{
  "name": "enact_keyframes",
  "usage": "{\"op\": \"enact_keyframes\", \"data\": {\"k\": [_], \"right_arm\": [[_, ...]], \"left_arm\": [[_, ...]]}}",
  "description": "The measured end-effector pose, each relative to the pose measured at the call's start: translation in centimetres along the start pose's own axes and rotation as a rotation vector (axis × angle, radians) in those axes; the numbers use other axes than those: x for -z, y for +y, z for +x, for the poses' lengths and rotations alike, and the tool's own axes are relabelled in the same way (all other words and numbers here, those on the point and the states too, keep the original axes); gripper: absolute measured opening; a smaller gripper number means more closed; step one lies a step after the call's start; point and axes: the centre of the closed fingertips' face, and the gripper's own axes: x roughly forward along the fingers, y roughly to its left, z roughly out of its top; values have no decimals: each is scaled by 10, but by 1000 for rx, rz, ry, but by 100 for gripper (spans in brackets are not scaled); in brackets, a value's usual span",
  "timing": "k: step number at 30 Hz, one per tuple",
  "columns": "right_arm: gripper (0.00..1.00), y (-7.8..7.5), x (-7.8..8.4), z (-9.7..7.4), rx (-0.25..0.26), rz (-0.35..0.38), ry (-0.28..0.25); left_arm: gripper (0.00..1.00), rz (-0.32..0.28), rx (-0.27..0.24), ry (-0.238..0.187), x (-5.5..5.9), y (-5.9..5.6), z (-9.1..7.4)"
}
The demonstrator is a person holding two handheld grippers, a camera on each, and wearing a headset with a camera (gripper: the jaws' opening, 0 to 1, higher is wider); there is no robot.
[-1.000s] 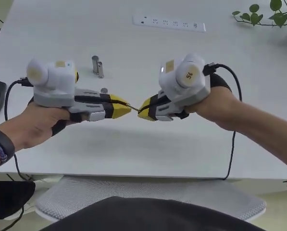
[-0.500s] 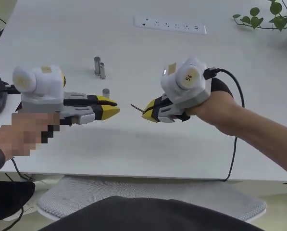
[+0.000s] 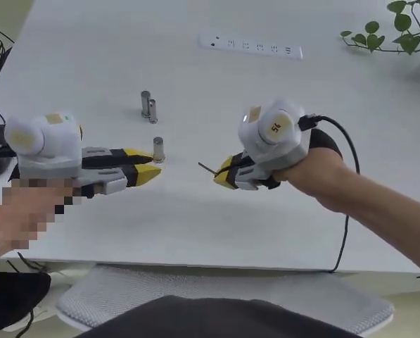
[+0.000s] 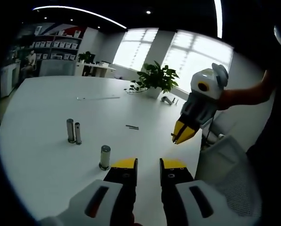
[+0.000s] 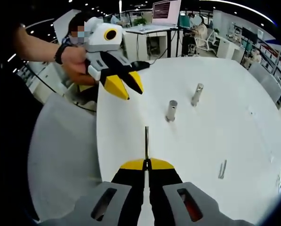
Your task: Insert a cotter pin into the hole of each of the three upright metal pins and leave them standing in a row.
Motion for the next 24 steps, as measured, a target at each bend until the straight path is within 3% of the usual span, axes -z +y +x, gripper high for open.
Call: {"op": "enact_keyframes", "data": {"k": [14, 24], "right_arm": [[2, -8, 13, 11, 33, 36, 37], [2, -13, 15, 22, 55, 66, 56]], "left_arm": [[23, -7, -97, 16, 14, 22, -15], [23, -17, -152, 20, 24, 42, -17]]}}
